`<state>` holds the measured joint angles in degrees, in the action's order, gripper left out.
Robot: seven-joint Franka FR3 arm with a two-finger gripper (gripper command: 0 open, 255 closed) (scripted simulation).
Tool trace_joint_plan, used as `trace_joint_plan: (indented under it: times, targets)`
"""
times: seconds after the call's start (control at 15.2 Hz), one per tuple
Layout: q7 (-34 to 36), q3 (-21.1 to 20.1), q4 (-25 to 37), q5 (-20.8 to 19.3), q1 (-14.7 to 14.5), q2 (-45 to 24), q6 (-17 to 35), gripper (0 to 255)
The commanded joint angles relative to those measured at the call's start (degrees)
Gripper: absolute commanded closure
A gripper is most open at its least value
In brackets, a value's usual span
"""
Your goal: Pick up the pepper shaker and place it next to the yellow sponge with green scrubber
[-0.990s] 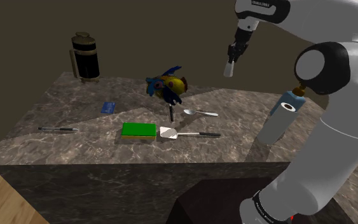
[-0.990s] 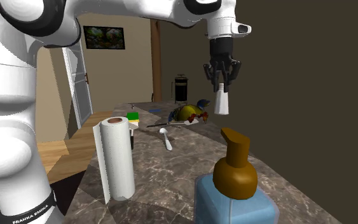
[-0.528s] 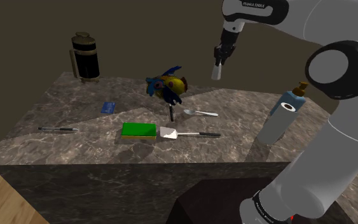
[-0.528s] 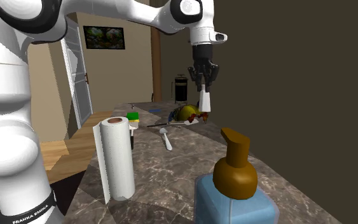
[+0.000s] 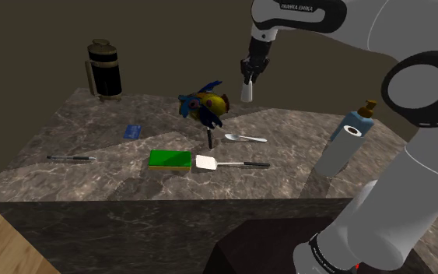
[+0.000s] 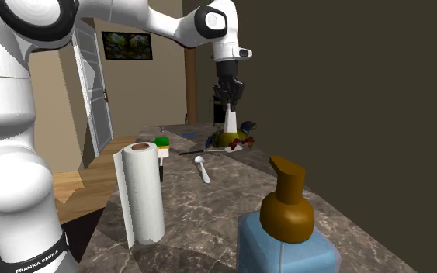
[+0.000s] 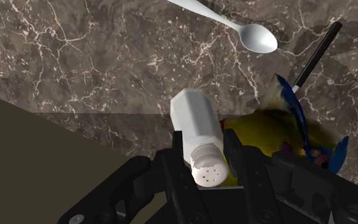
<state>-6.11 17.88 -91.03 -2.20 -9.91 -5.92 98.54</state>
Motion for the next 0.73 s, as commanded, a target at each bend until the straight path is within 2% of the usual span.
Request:
trace_joint_plan:
  times: [0.0,0.66]
  targets:
    - [2.96,-1.26,-0.03,-0.07,-1.58,-0.45,0.32,255]
    - [14.91,-6.39,4.47,0.1,-8.3,-5.44,-0.02,255]
